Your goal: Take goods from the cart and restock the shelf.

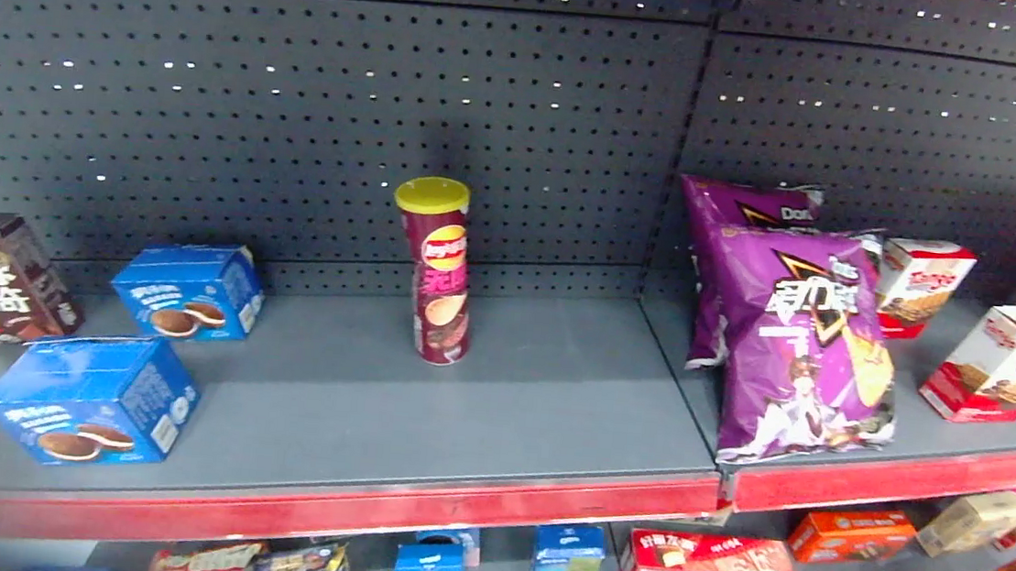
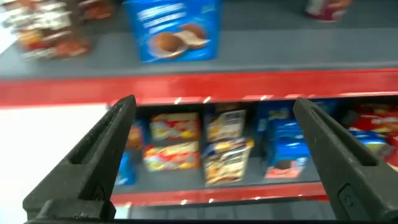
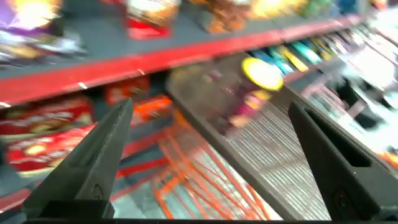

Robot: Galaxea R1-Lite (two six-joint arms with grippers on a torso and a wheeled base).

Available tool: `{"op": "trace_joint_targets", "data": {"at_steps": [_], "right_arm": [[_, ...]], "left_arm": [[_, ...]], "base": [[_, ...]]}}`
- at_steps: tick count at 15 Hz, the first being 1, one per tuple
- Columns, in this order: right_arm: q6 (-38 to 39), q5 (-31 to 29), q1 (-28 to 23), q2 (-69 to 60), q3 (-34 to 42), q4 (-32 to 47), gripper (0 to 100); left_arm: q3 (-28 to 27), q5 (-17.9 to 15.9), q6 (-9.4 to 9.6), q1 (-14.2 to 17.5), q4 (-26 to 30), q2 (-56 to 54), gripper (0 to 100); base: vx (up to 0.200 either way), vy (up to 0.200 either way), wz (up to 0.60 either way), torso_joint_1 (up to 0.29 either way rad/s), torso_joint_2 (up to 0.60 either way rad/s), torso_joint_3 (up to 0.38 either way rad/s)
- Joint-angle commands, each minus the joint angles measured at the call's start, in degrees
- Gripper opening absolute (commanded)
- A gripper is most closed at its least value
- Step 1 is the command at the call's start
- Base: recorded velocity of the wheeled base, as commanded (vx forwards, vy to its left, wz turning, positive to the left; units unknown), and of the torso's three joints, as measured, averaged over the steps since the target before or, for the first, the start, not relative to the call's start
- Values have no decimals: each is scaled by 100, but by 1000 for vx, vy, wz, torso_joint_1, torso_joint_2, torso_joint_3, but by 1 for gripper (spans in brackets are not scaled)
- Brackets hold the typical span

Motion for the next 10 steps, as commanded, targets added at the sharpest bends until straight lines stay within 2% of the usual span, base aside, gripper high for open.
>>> {"op": "trace_joint_targets", "data": {"at_steps": [1,5,6,8,10], "right_arm": [[-1,0,-1,-18,8,-3,100],[-1,9,42,-88,17,-3,100],[-1,9,51,-97,17,-3,100],[-1,9,78,-106,17,-3,100],[-1,0,78,-115,17,-3,100]], "left_arm": [[0,19,-8,0,-2,6,100],[0,28,-34,0,-2,6,100],[0,19,-25,0,-2,6,100],[0,10,-17,0,-2,6,100],[0,1,-8,0,-2,6,100]], "base": [[0,0,-600,-2,2,2],[0,0,-600,0,4,1],[0,0,0,0,0,0],[-200,0,0,-2,0,5],[0,0,0,0,0,0]]}}
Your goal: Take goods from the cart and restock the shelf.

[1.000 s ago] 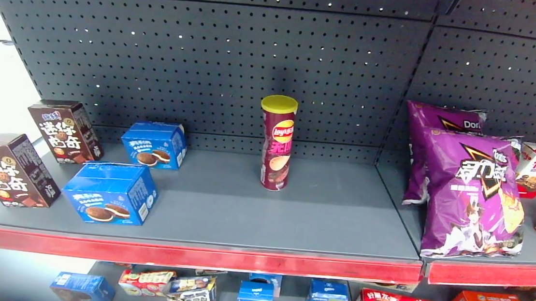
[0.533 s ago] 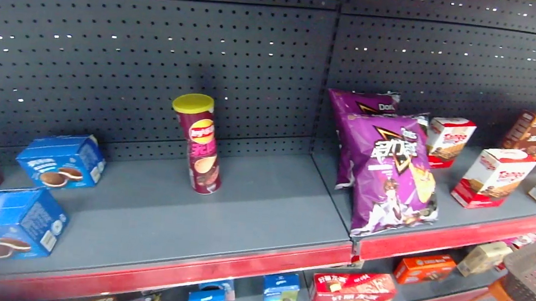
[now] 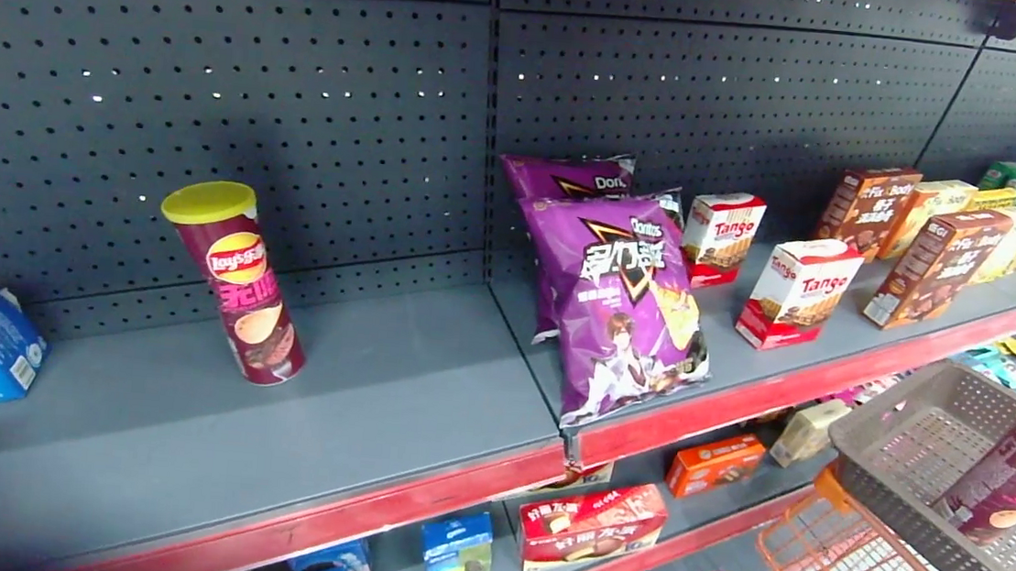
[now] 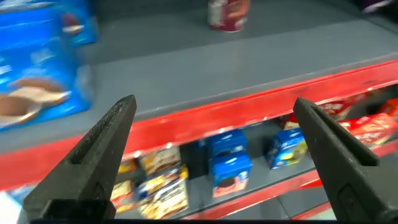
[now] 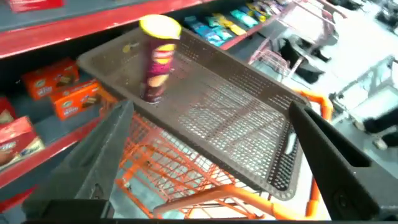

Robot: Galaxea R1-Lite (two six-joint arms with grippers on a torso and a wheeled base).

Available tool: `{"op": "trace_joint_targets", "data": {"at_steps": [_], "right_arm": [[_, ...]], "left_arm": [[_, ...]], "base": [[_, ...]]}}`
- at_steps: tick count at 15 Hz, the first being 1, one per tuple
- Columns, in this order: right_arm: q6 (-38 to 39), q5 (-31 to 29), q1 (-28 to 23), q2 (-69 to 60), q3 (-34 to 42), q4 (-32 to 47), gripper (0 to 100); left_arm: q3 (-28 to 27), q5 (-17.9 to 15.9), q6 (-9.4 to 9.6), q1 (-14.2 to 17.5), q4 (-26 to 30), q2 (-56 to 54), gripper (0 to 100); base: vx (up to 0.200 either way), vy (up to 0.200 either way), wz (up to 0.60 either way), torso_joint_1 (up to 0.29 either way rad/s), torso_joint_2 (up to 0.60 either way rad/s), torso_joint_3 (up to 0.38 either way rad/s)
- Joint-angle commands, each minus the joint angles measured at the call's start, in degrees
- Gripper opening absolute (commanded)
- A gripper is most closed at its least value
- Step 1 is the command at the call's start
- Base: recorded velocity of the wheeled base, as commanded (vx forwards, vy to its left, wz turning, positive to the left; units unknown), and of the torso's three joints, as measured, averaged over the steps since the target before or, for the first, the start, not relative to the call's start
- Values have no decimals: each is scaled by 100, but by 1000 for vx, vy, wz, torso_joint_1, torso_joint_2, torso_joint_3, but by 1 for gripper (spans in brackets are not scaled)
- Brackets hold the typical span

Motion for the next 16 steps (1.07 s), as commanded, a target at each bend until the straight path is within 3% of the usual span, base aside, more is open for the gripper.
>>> {"op": "trace_joint_targets", "data": {"at_steps": [1,8,11,16], "right_arm": [[-1,-8,8,-8,6,5,100],[-115,9,-9,-16,138,-21,100],[-124,9,-9,-16,173,-30,100],[-115,18,-1,-16,208,-30,100]], "left_arm": [[0,-2,-2,0,0,6,100],[-9,-20,7,0,9,6,100],[-9,-20,25,0,9,6,100],[-9,-20,16,0,0,6,100]], "base": [[0,0,0,0,0,0],[0,0,0,0,0,0],[0,-200,0,-2,1,2],[0,0,0,0,0,0]]}}
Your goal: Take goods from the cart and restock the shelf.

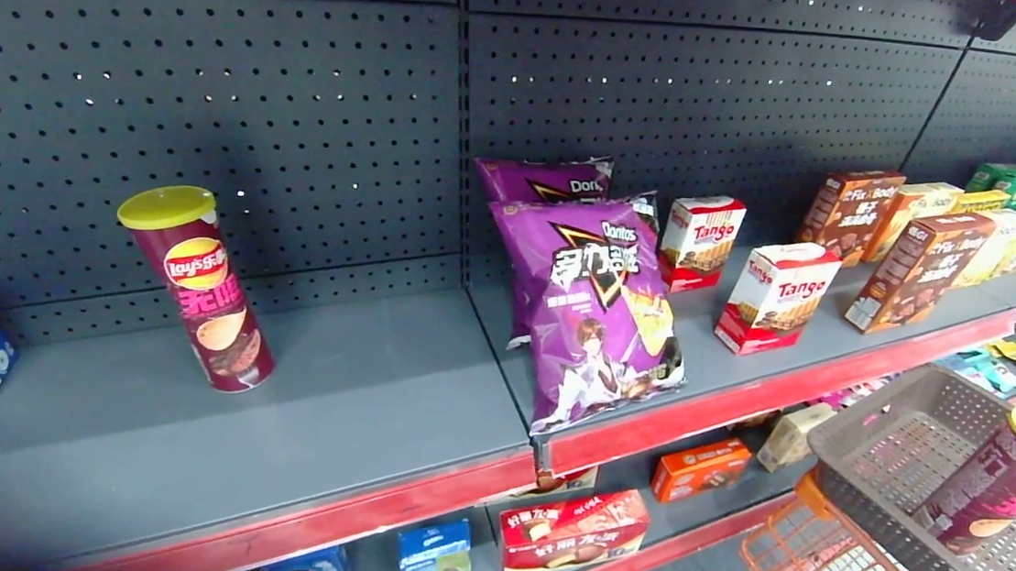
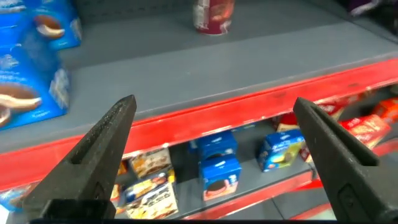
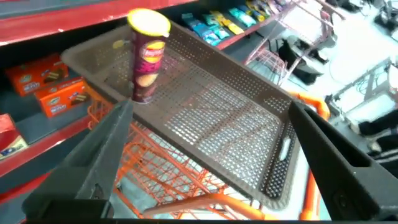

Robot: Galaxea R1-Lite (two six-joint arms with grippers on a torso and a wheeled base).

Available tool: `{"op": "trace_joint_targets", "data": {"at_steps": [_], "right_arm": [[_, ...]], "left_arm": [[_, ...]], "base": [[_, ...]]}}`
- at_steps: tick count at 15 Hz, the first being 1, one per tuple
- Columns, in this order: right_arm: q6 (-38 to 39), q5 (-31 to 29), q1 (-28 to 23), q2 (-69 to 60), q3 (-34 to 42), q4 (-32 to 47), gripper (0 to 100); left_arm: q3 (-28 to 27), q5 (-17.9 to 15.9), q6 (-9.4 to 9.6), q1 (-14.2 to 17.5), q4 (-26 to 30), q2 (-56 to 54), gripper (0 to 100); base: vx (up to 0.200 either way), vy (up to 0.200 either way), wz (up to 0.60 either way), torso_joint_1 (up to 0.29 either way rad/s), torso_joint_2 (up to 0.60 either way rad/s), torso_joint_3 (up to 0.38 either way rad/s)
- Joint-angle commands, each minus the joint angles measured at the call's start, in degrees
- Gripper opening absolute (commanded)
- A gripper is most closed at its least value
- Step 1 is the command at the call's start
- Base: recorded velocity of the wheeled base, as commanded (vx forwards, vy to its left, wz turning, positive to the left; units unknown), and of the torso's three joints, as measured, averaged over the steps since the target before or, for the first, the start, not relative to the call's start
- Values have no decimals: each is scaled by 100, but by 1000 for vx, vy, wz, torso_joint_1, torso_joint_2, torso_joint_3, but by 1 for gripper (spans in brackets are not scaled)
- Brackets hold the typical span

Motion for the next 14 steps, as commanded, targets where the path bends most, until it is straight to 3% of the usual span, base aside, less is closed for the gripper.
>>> {"op": "trace_joint_targets", "data": {"at_steps": [1,3,7,14], "right_arm": [[0,-1,12,10,11,3,100],[0,-1,12,10,37,3,100],[0,-10,3,10,72,3,100],[0,-1,3,10,116,3,100]], "left_arm": [[1,3,-6,5,9,9,100],[1,3,-6,5,0,9,100],[1,3,-6,5,0,9,100],[1,3,-15,5,0,9,100]], "base": [[0,0,0,0,0,0],[0,0,0,0,0,0],[0,0,-600,1,1,2],[0,0,0,0,0,0]]}}
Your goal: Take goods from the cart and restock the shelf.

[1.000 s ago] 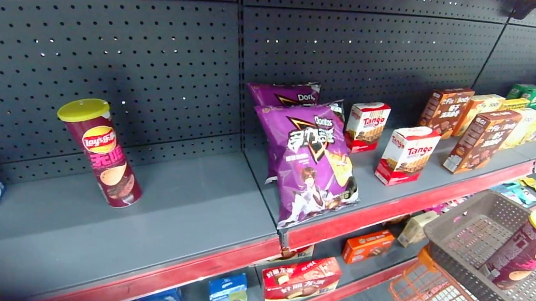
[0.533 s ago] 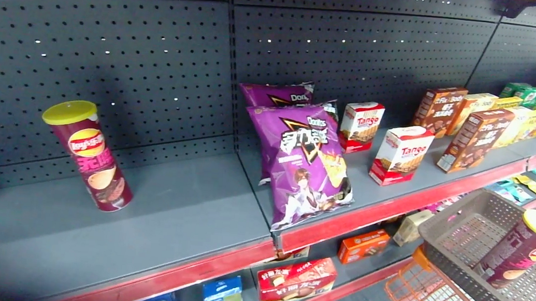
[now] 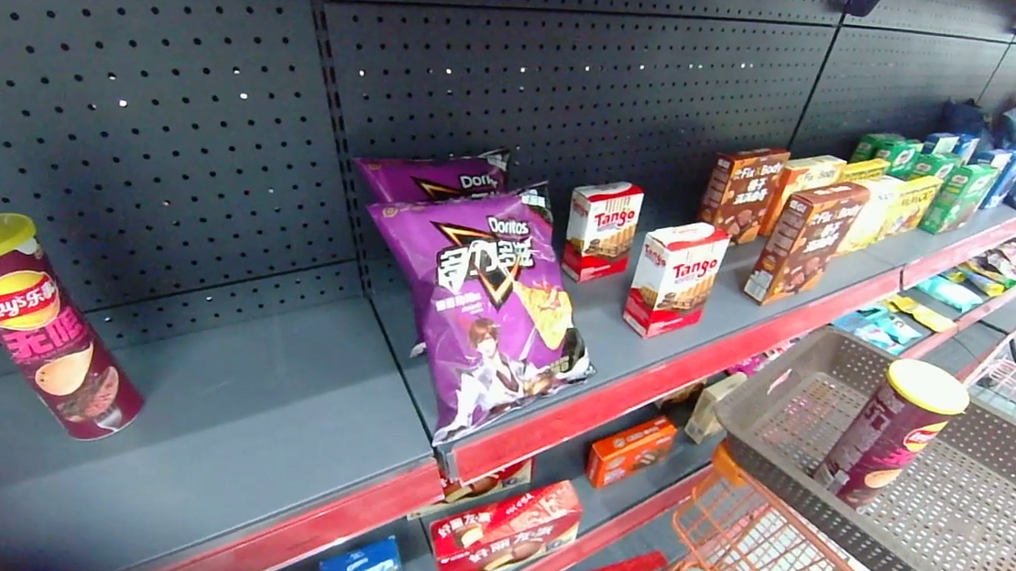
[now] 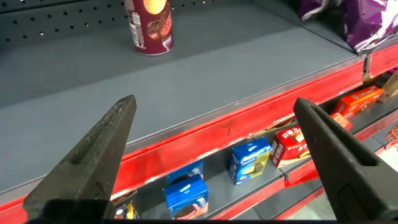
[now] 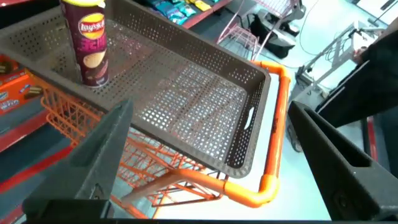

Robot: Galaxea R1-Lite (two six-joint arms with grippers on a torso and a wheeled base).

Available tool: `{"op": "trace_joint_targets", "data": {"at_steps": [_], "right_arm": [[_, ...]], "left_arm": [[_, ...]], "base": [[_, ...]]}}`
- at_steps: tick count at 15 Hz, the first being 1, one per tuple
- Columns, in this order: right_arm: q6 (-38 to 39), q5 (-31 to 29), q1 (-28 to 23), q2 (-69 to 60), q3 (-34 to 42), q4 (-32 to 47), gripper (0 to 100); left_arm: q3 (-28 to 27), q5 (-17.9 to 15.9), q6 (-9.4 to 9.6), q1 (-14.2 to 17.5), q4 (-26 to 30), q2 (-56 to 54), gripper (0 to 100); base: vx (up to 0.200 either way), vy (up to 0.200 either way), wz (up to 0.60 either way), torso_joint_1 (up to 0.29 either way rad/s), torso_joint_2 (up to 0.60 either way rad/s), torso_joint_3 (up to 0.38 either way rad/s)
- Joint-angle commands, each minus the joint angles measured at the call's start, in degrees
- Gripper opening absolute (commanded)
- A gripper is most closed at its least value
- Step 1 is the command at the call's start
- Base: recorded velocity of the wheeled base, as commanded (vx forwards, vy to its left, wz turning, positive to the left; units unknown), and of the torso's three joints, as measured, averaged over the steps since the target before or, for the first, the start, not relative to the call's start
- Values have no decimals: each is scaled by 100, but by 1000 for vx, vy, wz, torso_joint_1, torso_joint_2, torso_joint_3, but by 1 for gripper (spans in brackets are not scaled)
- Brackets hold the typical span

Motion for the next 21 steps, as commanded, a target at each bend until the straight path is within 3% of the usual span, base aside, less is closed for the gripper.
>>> {"op": "trace_joint_targets", "data": {"at_steps": [1,4,21], "right_arm": [[-12,1,-3,8,62,-94,100],[-12,1,-3,8,194,-340,100],[-12,1,5,8,194,-357,100]], "left_arm": [[1,3,-4,0,0,6,100],[1,3,-4,0,0,6,100],[1,12,-13,0,0,6,100]], "base": [[0,0,0,0,0,0],[0,0,-400,3,3,2],[0,0,-71,0,1,1]]}}
